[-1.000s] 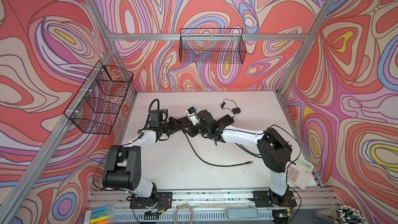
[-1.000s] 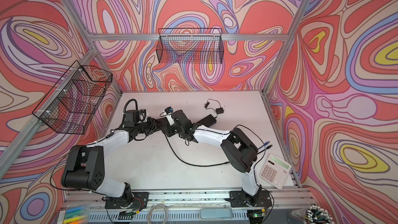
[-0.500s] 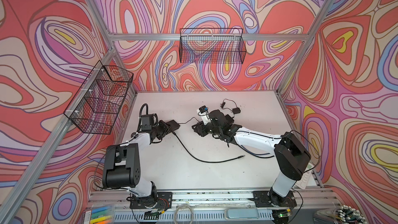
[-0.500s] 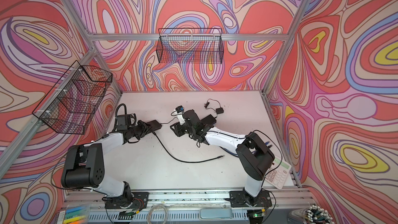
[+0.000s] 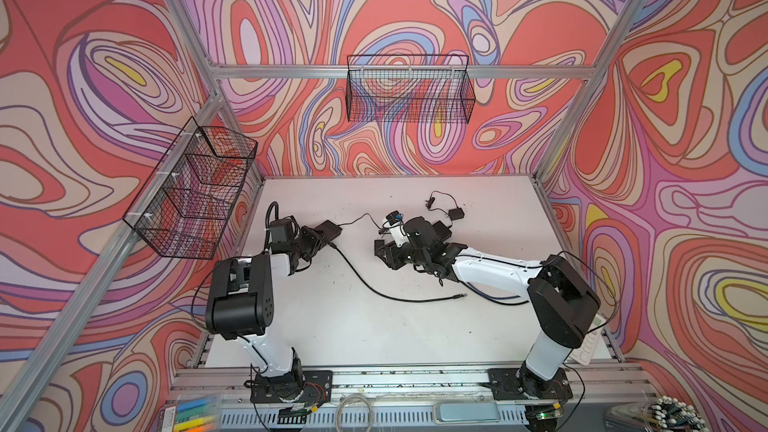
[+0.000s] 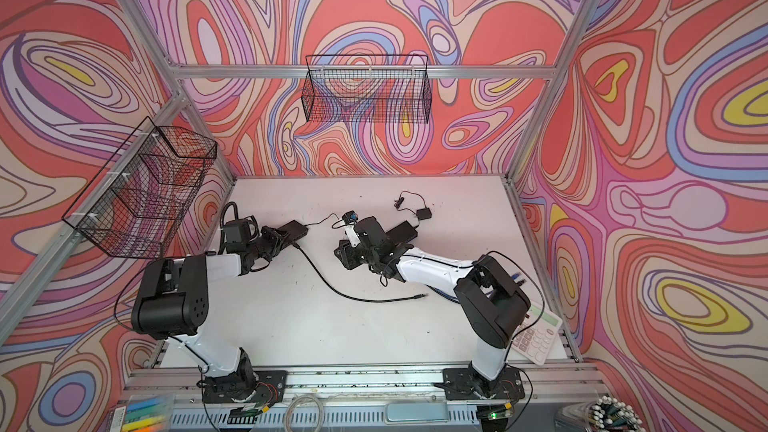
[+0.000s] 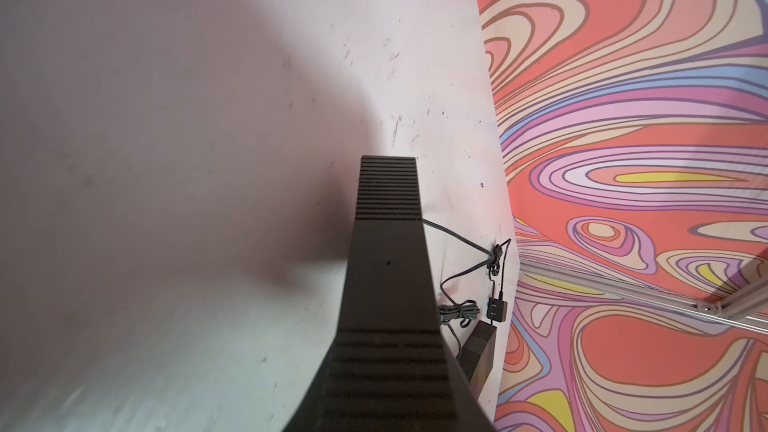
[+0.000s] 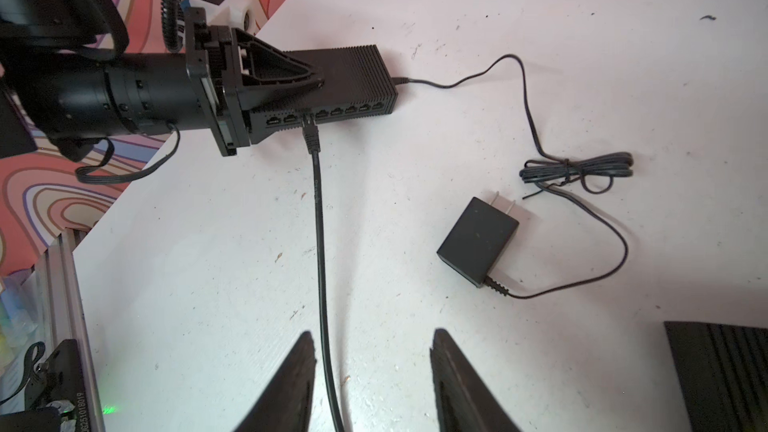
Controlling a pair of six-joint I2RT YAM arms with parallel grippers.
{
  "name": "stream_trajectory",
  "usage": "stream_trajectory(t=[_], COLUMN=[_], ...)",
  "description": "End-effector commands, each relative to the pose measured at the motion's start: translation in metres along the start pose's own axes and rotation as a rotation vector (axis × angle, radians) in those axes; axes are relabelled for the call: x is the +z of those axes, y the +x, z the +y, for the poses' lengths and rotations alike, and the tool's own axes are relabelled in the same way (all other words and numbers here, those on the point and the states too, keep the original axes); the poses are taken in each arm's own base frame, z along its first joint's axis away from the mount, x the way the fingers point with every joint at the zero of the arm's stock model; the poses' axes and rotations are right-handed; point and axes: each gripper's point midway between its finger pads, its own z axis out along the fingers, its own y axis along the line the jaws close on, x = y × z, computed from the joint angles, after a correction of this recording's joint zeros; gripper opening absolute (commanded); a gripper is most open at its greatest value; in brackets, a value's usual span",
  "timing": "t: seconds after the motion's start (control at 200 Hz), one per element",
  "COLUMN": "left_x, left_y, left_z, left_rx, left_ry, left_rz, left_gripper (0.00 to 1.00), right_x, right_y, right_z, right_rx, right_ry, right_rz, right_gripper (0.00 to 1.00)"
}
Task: Insert the plug into the switch port
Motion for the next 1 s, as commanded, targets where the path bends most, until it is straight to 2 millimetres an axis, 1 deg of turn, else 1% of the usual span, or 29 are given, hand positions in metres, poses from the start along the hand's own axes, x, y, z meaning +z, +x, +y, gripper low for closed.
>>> stream_trajectory(t=[0.0, 0.145, 0.315, 0.381, 0.466, 0.511, 0.546, 0.646, 0.726, 0.841, 0.911, 0.921, 0.931, 0.936, 0.946, 0.996], left_x=[0.014, 0.024, 0.034, 0.036, 0.037, 0.037, 0.037, 0.037, 0.036, 0.030, 0.028, 0.028, 0.027, 0.027, 0.027, 0.024], left_y=[-0.003, -0.006, -0.004, -0.004, -0.003, -0.003, -0.002, -0.001, 0.000, 0.000, -0.001, -0.001, -0.001, -0.002, -0.002, -0.003], left_z=[0.036, 0.043, 0.057, 0.060, 0.066, 0.068, 0.069, 0.071, 0.072, 0.082, 0.081, 0.081, 0.081, 0.081, 0.082, 0.083], left_rx=[-0.088, -0.099, -0.109, -0.104, -0.095, -0.088, -0.087, -0.068, -0.055, -0.048, -0.044, -0.043, -0.043, -0.042, -0.040, -0.038], left_ry=[-0.086, -0.091, -0.132, -0.145, -0.181, -0.194, -0.209, -0.243, -0.264, -0.344, -0.352, -0.355, -0.358, -0.360, -0.364, -0.384], left_rz=[-0.020, -0.022, 0.006, 0.009, 0.020, 0.028, 0.041, 0.064, 0.085, 0.095, 0.092, 0.093, 0.093, 0.093, 0.093, 0.089], left_gripper=[0.16, 0.20, 0.27, 0.30, 0.34, 0.39, 0.41, 0.44, 0.49, 0.55, 0.62, 0.65, 0.76, 0.79, 0.83, 0.86], right_x=[-0.008, -0.015, -0.022, -0.025, -0.028, -0.029, -0.030, -0.029, -0.028, -0.023, -0.020, -0.019, -0.019, -0.019, -0.018, -0.017], right_y=[0.012, 0.021, 0.037, 0.039, 0.046, 0.051, 0.054, 0.064, 0.072, 0.084, 0.089, 0.090, 0.090, 0.091, 0.091, 0.092], right_z=[-0.014, -0.029, -0.047, -0.055, -0.068, -0.075, -0.080, -0.085, -0.089, -0.094, -0.097, -0.097, -0.097, -0.097, -0.097, -0.098], right_rx=[0.006, 0.028, 0.056, 0.065, 0.077, 0.083, 0.085, 0.089, 0.099, 0.111, 0.116, 0.117, 0.118, 0.118, 0.118, 0.122], right_ry=[0.053, 0.103, 0.170, 0.205, 0.270, 0.307, 0.330, 0.346, 0.357, 0.377, 0.384, 0.384, 0.383, 0.383, 0.384, 0.385], right_rz=[0.025, 0.039, 0.070, 0.075, 0.099, 0.120, 0.136, 0.160, 0.177, 0.211, 0.228, 0.229, 0.229, 0.231, 0.232, 0.235], right_gripper=[0.48, 0.49, 0.50, 0.50, 0.51, 0.51, 0.51, 0.51, 0.52, 0.52, 0.52, 0.52, 0.52, 0.52, 0.52, 0.52])
